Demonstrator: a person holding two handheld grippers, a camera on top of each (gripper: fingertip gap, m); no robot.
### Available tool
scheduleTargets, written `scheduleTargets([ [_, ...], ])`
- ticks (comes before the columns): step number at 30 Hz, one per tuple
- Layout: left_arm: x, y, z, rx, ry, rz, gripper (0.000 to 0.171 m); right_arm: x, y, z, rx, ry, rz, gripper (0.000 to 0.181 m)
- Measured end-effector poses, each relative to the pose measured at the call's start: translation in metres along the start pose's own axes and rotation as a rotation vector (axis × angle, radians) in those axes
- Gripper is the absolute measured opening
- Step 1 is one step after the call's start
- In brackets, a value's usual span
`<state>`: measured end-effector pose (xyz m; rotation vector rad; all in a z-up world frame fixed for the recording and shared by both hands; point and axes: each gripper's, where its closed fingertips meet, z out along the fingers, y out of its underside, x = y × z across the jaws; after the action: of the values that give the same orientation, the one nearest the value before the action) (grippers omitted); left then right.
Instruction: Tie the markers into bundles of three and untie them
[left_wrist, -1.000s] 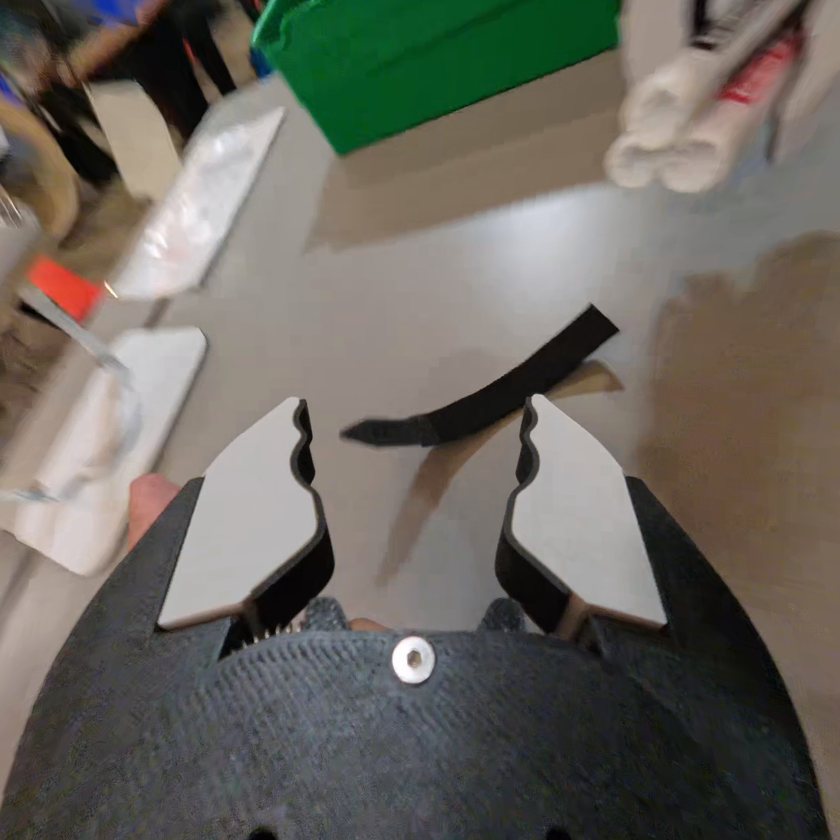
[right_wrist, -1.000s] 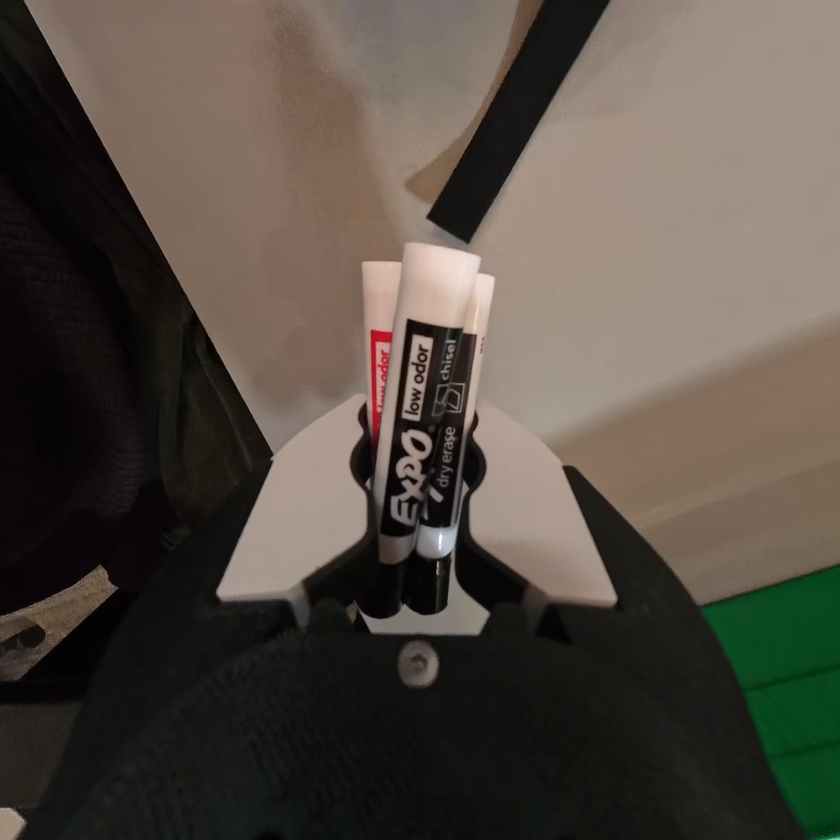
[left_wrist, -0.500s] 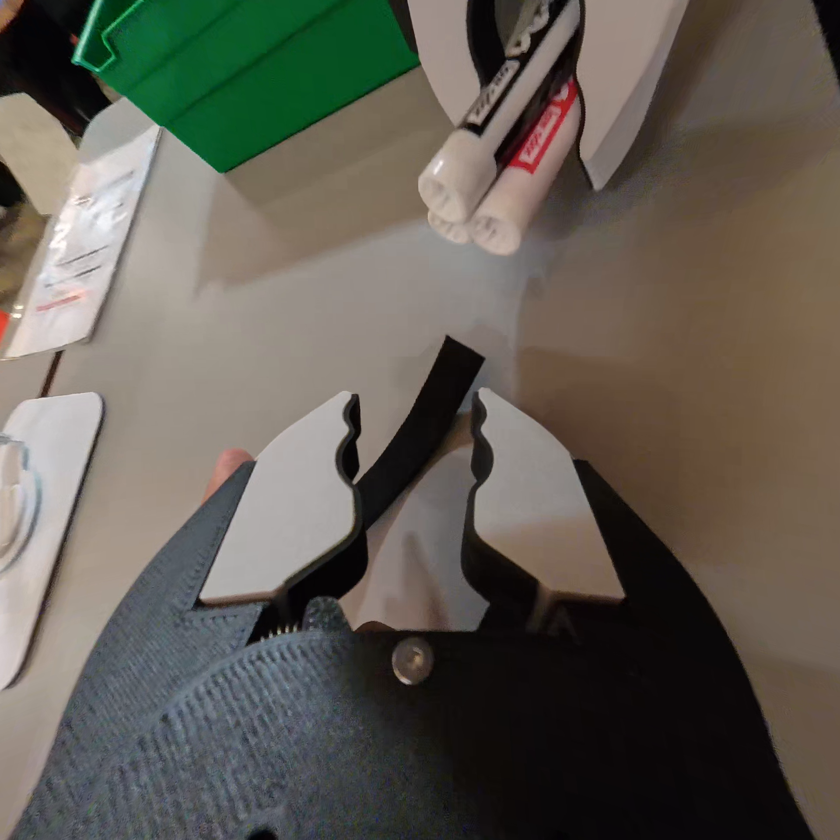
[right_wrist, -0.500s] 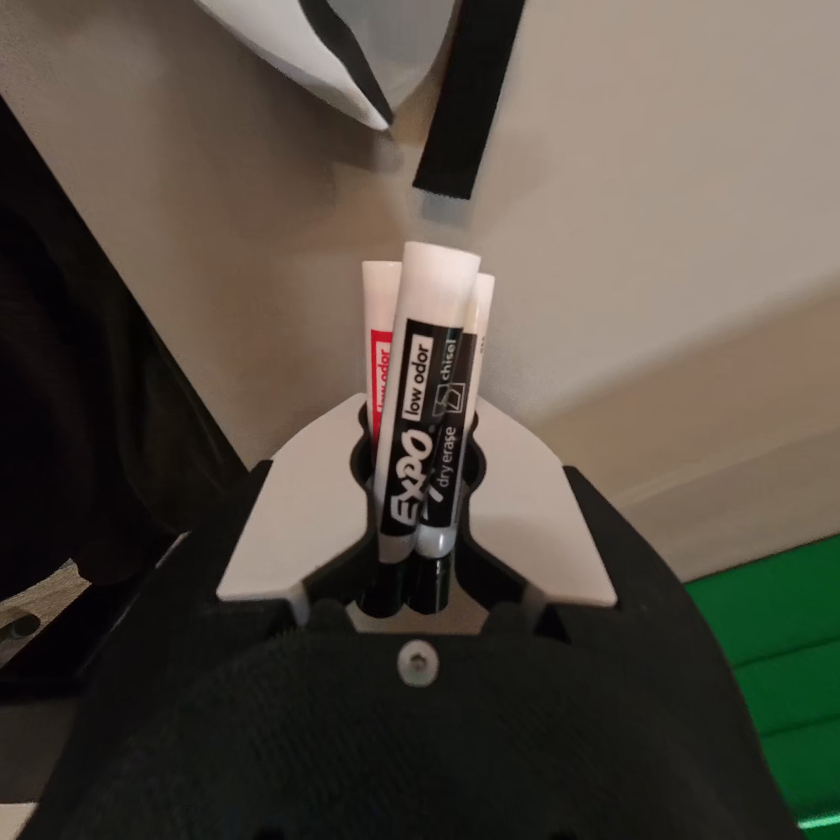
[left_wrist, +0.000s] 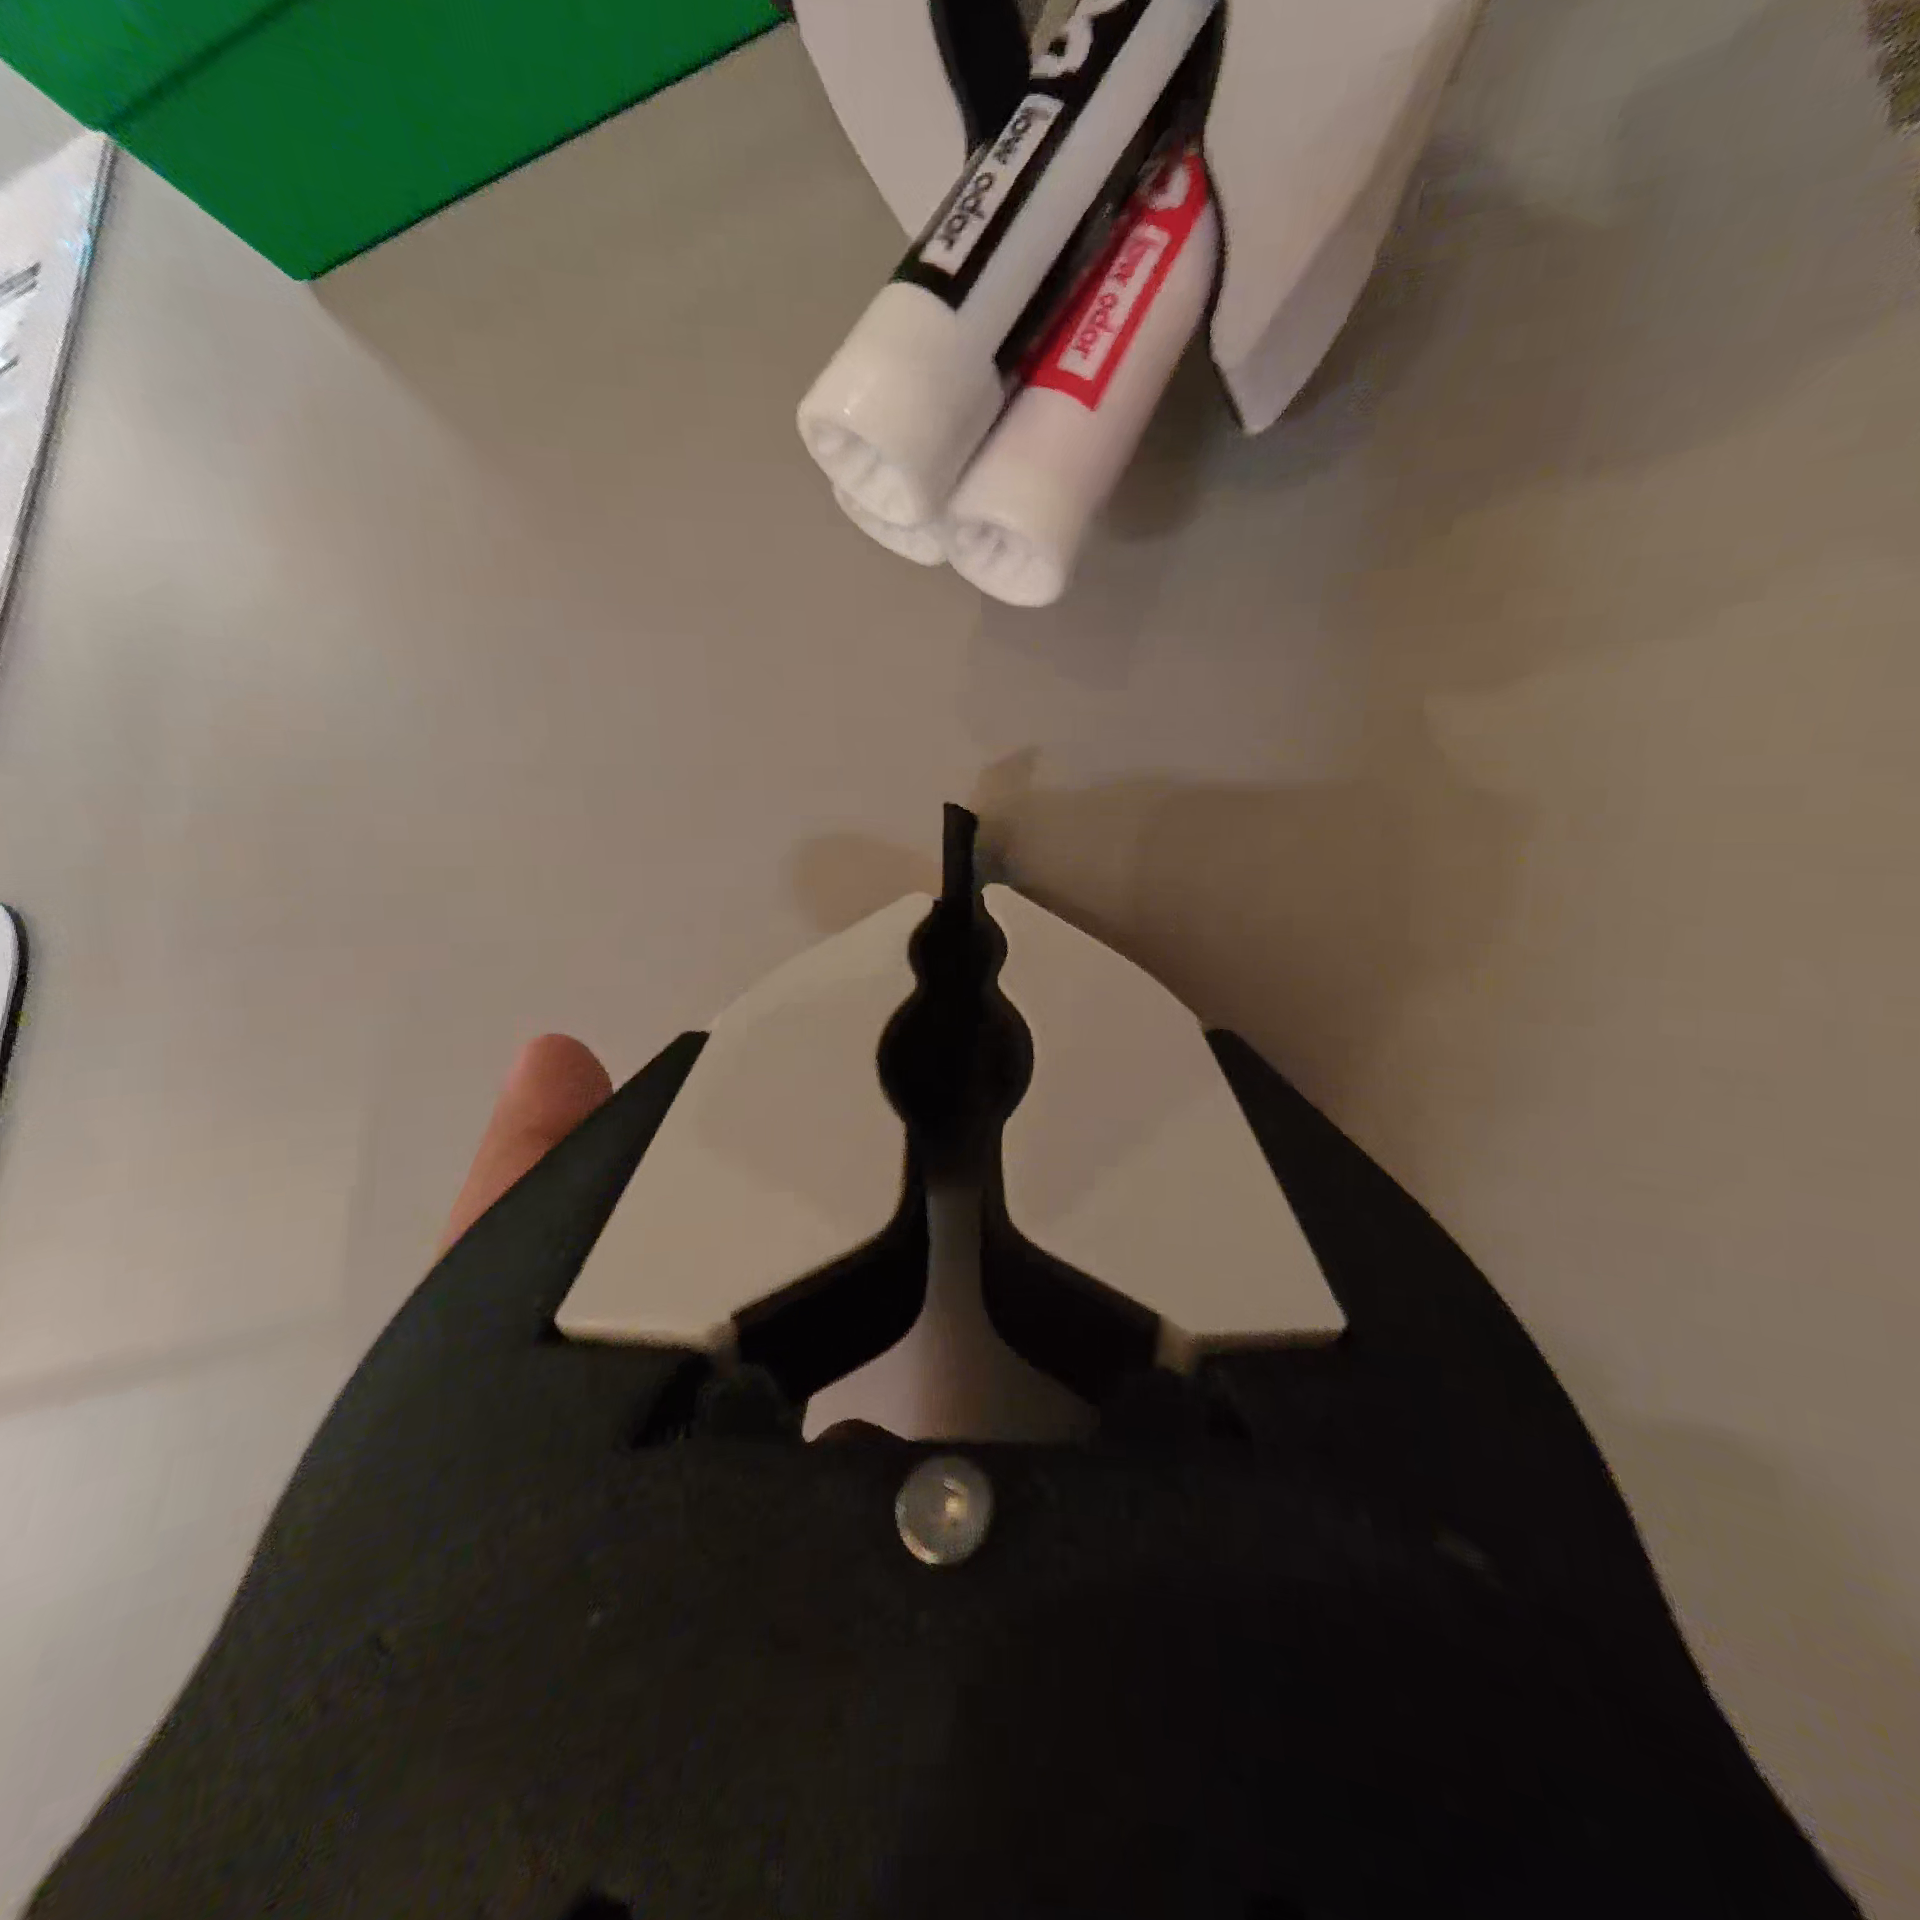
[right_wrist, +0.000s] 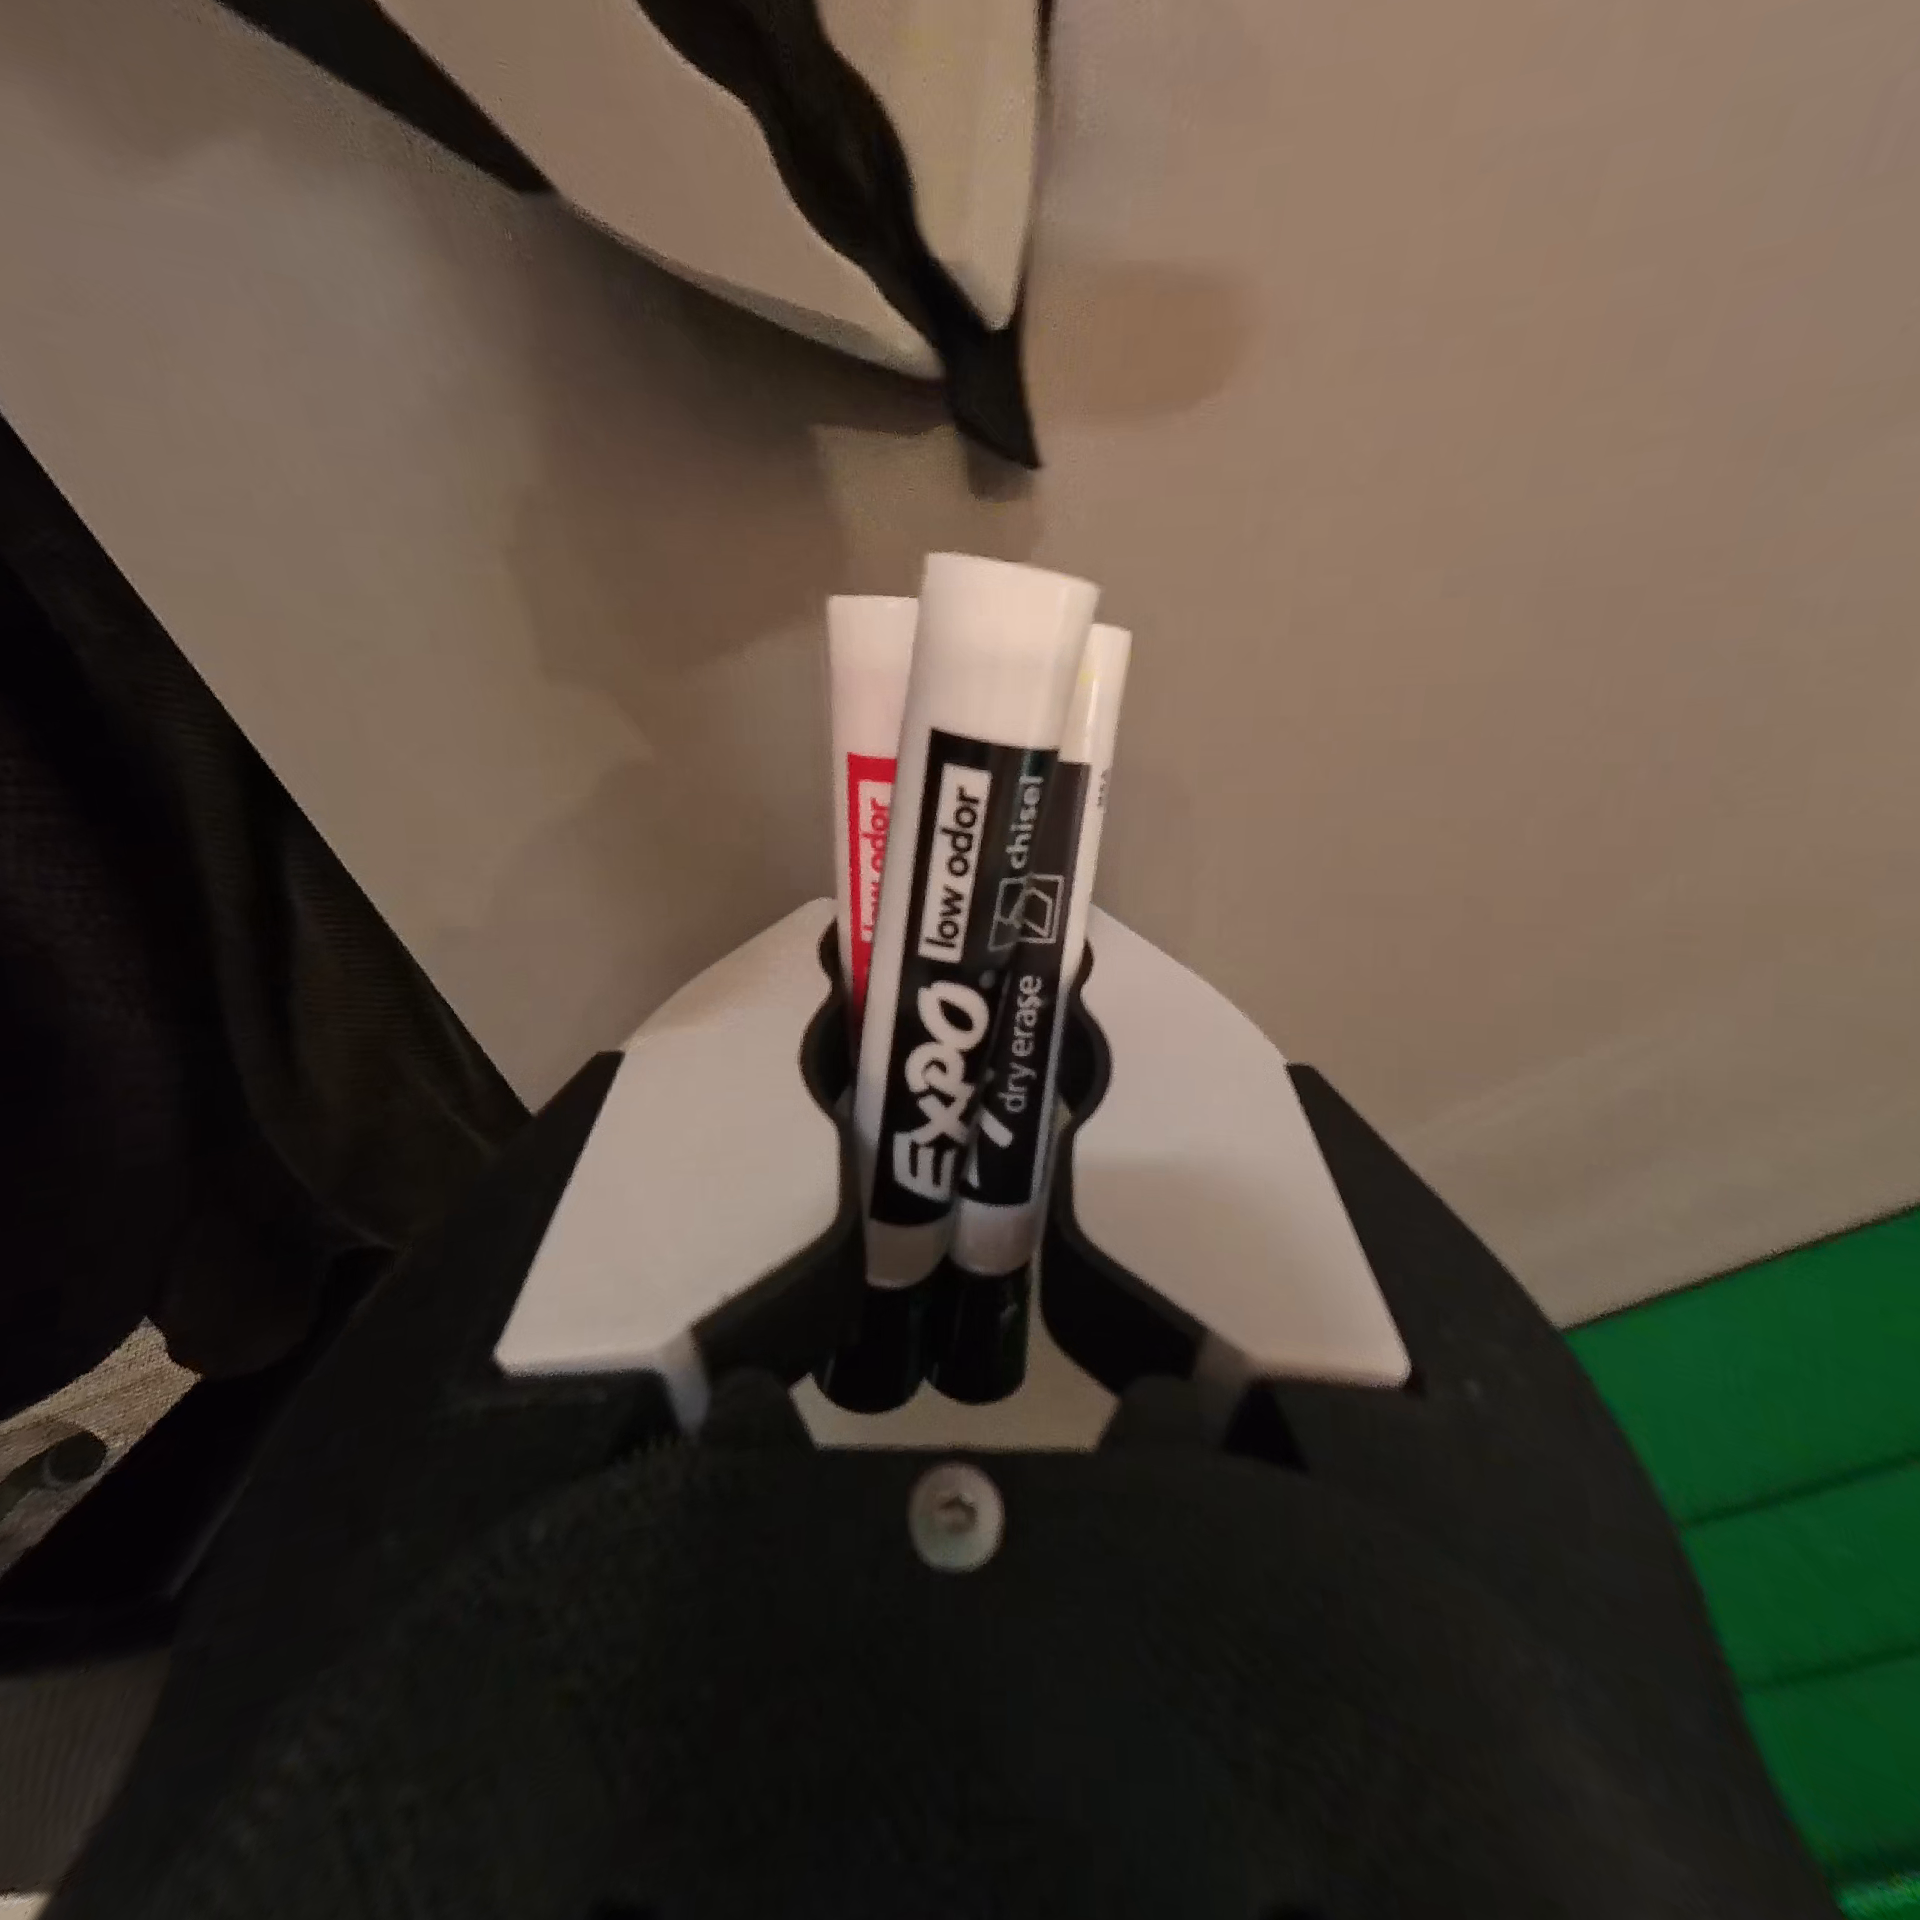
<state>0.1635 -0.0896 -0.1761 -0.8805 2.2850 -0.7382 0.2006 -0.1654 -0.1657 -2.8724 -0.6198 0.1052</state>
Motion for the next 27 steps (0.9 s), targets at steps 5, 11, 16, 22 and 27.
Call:
scheduleTargets([
  [5,0.007,-0.007,-0.033,0.14,0.039,-0.019,0.004,0.003,-0.013,0.002,0.023,0.053,-0.004,0.038],
  [11,0.002,-0.035,-0.096,0.366,0.005,-0.062,0.004,-0.005,-0.046,0.005,0.078,0.007,-0.012,0.038],
  [16,0.004,-0.067,-0.142,0.612,-0.035,-0.139,0.004,-0.01,-0.065,0.005,0.094,-0.028,-0.049,0.038],
  [22,-0.024,-0.075,-0.178,0.944,0.054,-0.586,0.003,-0.017,-0.082,0.003,0.122,-0.031,-0.085,0.037],
  [27,-0.039,-0.071,-0.173,1.027,0.263,-1.004,0.002,-0.02,-0.088,0.0,0.132,-0.036,-0.093,0.038],
])
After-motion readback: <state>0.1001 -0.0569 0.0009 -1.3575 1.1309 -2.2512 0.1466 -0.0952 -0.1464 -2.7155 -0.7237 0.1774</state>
